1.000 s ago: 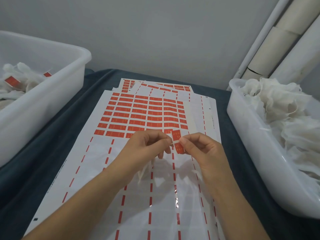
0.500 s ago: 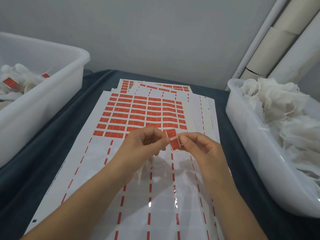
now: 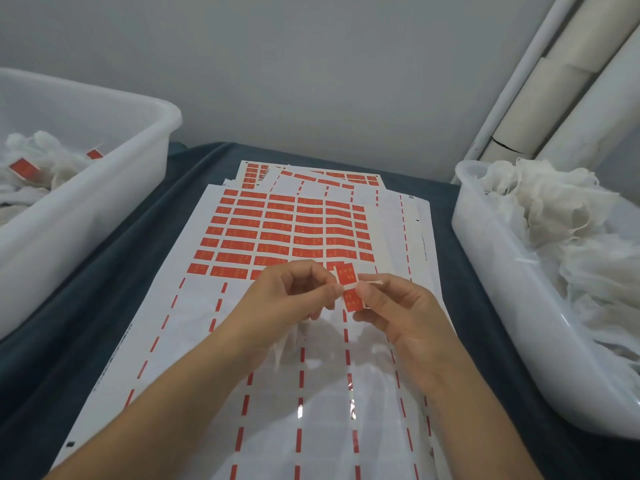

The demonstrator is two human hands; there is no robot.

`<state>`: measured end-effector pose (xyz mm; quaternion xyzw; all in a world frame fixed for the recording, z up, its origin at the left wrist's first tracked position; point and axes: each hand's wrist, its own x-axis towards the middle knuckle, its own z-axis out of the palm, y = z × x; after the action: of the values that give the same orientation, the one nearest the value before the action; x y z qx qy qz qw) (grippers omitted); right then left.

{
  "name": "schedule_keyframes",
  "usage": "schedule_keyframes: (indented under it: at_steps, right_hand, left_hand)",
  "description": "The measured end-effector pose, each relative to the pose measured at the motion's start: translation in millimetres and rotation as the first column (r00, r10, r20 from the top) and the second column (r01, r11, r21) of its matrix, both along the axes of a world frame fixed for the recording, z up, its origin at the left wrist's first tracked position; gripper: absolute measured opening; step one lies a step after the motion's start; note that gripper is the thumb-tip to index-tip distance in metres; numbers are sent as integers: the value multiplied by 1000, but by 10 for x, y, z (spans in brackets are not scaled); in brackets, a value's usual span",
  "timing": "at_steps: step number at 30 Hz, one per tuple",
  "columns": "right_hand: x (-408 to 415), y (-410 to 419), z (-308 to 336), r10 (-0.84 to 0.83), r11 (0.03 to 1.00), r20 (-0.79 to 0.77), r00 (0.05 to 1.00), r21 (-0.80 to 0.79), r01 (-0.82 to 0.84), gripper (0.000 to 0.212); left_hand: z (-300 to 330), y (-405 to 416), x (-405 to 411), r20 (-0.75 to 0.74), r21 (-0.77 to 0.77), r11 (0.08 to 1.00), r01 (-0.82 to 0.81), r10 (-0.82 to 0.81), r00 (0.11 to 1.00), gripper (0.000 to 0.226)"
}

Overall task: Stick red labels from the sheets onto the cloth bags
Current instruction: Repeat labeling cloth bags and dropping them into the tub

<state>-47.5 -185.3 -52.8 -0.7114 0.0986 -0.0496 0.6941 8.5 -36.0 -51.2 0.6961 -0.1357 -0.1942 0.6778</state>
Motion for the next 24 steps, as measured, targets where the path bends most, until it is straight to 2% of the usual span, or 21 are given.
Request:
schedule_keyframes:
  at_steps: [7, 12, 15, 18, 21, 24]
  right_hand:
    - [-2, -11, -17, -44, 993, 47, 998, -105, 48, 25]
    - [2, -24, 2, -92, 970, 44, 995, -223, 100, 19]
    - [-1, -24, 6, -102, 962, 59, 993, -250, 113, 17]
    - [-5, -7, 4, -114, 957, 47, 992, -263, 123, 18]
    - [-10, 1, 2, -120, 964, 34, 992, -237, 125, 20]
    - [-17, 4, 24, -99, 964, 61, 993, -243, 111, 19]
  left_hand:
    - [-10, -27, -13, 72, 41, 999, 11, -14, 997, 11]
    - [-21, -40, -35, 312, 179, 980, -83, 23, 950, 22]
    - [-36, -58, -66, 422, 179, 968, -178, 89, 902, 16]
    - [-29, -63, -84, 605, 187, 941, -281, 114, 788, 34]
    - [-32, -55, -106, 803, 167, 930, -327, 64, 592, 28]
    - [-83, -57, -112, 841, 196, 925, -326, 13, 541, 27]
